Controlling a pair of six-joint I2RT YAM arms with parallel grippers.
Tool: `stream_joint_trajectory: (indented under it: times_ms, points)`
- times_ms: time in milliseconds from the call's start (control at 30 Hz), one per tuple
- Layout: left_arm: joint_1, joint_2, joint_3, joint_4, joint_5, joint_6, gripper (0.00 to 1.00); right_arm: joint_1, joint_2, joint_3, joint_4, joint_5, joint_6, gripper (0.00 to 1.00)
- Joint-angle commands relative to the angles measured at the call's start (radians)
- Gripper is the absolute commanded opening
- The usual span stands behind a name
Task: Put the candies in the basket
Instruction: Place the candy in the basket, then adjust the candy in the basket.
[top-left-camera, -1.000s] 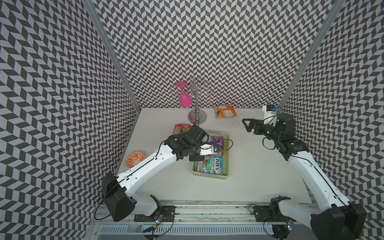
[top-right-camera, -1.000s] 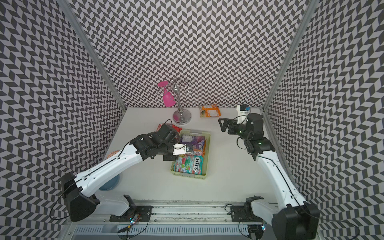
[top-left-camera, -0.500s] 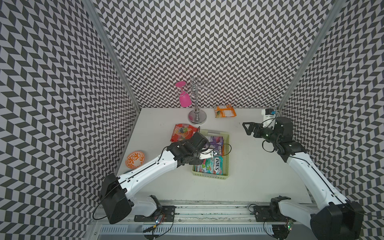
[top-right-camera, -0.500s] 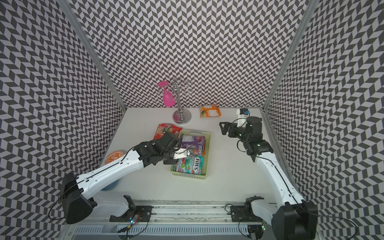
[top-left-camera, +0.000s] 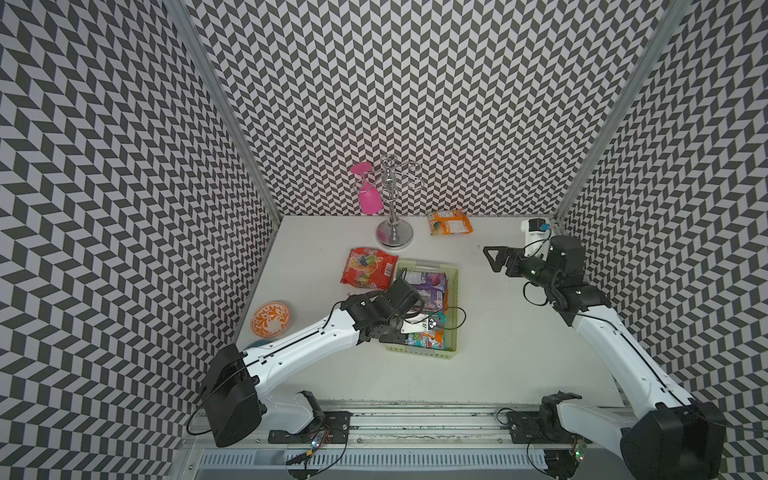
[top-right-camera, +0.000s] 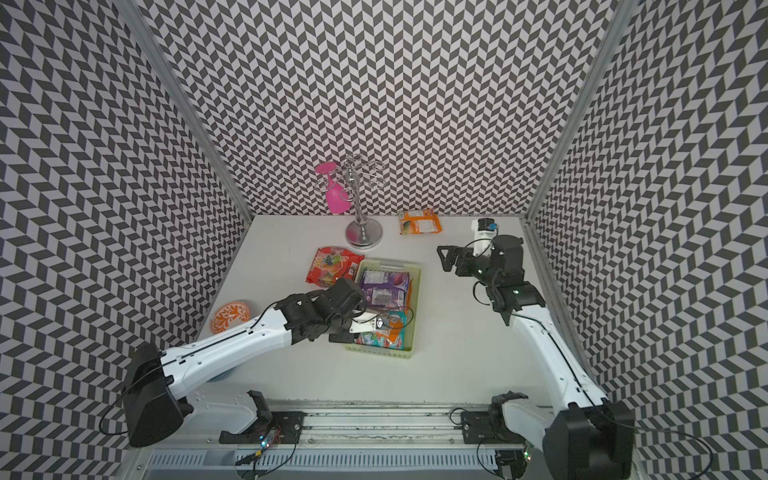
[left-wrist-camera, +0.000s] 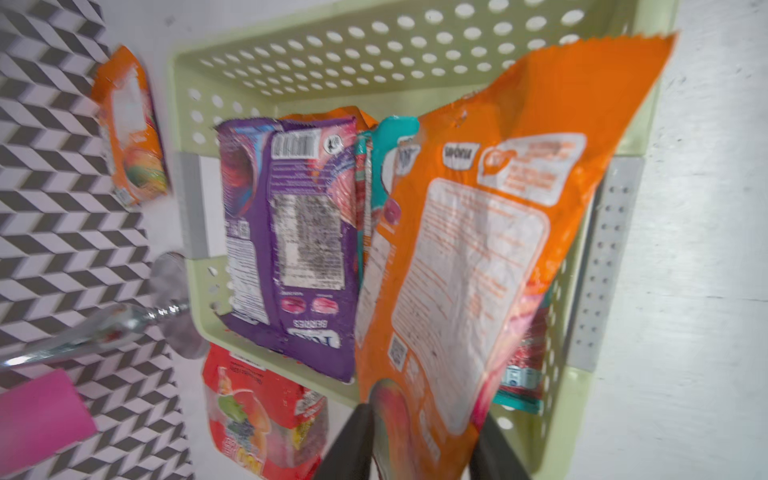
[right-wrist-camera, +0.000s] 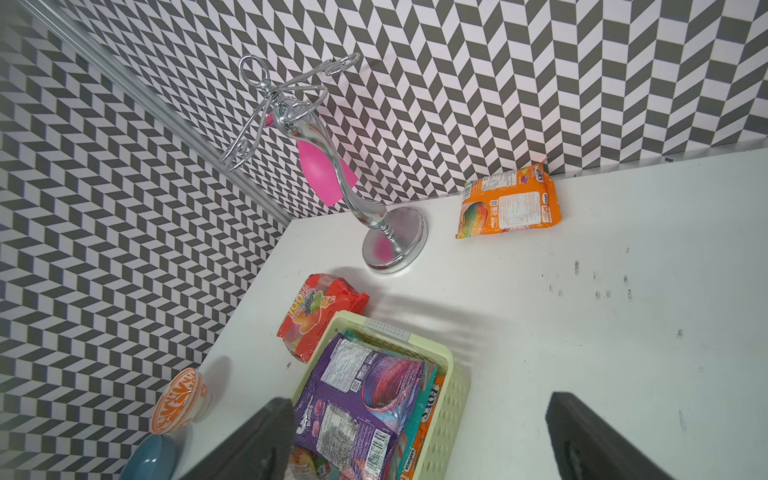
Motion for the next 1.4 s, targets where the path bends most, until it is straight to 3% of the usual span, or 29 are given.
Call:
stream_joint_trajectory:
  times_ms: [0,133,300,600,833,1133,1233,1367]
  points:
    - [-0.003,-0.038,0.015,-0.049,0.085,0.004,0.52,-0.005,-0.022,-0.019,0.078,-0.072,0.002,0.96]
    - [0.014,-0.056,0.081,-0.110,0.189,-0.002,0.61,0.013,-0.023,-0.034,0.072,-0.140,-0.038,0.89]
    - [0.104,-0.081,0.172,-0.159,0.337,-0.018,0.69,0.110,-0.031,-0.039,-0.003,-0.134,-0.164,0.86]
    - [0.384,-0.161,0.136,-0.052,0.421,-0.171,0.76,0.384,-0.012,-0.080,-0.059,-0.095,-0.422,0.82]
    - [0.604,-0.231,0.101,-0.007,0.565,-0.247,0.82,0.569,0.052,-0.090,-0.024,-0.057,-0.598,0.85]
    - [0.724,-0.267,0.051,0.028,0.706,-0.326,0.86,0.705,0.217,-0.032,-0.018,0.061,-0.733,0.87]
    - [0.765,-0.267,0.051,0.028,0.779,-0.330,0.88,0.740,0.268,-0.018,0.009,0.092,-0.736,0.87]
    - [0.767,-0.266,0.059,0.005,0.793,-0.288,0.89,0.775,0.326,0.010,0.031,0.105,-0.719,0.87]
